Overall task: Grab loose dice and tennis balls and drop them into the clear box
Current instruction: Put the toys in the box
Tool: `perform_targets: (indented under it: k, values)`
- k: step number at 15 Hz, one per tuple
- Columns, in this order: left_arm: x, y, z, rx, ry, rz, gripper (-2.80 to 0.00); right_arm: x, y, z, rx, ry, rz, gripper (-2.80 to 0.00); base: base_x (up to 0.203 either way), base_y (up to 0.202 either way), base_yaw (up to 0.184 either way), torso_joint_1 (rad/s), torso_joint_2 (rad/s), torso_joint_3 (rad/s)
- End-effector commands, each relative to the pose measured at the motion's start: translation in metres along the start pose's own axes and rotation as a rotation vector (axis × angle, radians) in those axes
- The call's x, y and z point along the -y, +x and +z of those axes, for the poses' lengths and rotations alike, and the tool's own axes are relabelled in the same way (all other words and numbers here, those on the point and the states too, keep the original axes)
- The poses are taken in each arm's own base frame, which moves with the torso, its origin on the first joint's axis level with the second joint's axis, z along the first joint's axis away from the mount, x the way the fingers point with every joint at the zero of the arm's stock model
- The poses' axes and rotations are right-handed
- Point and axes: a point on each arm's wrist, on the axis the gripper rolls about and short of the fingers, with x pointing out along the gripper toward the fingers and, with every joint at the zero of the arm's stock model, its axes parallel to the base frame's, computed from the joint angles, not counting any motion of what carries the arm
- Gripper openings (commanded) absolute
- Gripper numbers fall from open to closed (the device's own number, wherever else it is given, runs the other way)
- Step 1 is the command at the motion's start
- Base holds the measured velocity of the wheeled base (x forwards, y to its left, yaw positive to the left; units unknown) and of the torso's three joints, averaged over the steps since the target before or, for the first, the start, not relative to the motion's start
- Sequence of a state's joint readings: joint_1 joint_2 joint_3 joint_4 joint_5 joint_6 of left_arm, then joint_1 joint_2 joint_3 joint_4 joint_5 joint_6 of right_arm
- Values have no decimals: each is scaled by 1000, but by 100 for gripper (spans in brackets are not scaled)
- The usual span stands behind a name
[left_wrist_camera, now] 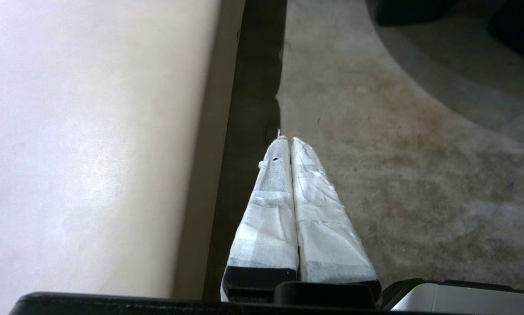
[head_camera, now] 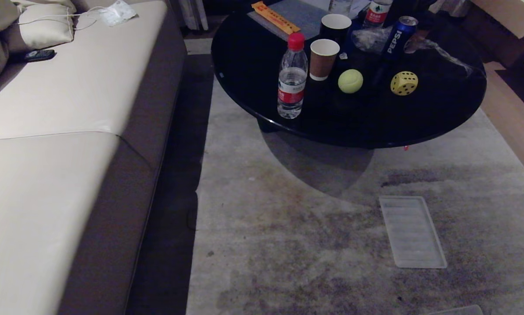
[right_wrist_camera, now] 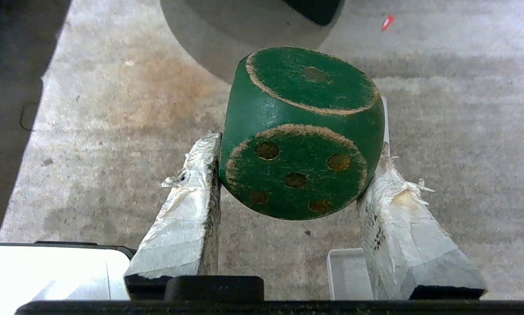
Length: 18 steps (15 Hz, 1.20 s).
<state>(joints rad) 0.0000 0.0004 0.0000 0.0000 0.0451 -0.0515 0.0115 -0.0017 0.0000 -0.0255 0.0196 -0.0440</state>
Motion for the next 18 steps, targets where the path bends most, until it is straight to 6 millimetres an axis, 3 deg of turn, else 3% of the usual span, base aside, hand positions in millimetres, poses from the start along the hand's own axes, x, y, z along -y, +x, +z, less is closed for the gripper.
perform_targets:
  k: [1, 18]
  values:
    - [0, 0, 0, -1, -1, 1, -280, 0, 1, -2, -10, 0, 2, -280, 0, 0, 0, 5, 2, 200]
    - [0, 0, 0, 0, -8, 1, -280, 0, 1, -2, -10, 0, 2, -280, 0, 0, 0, 2, 3, 201]
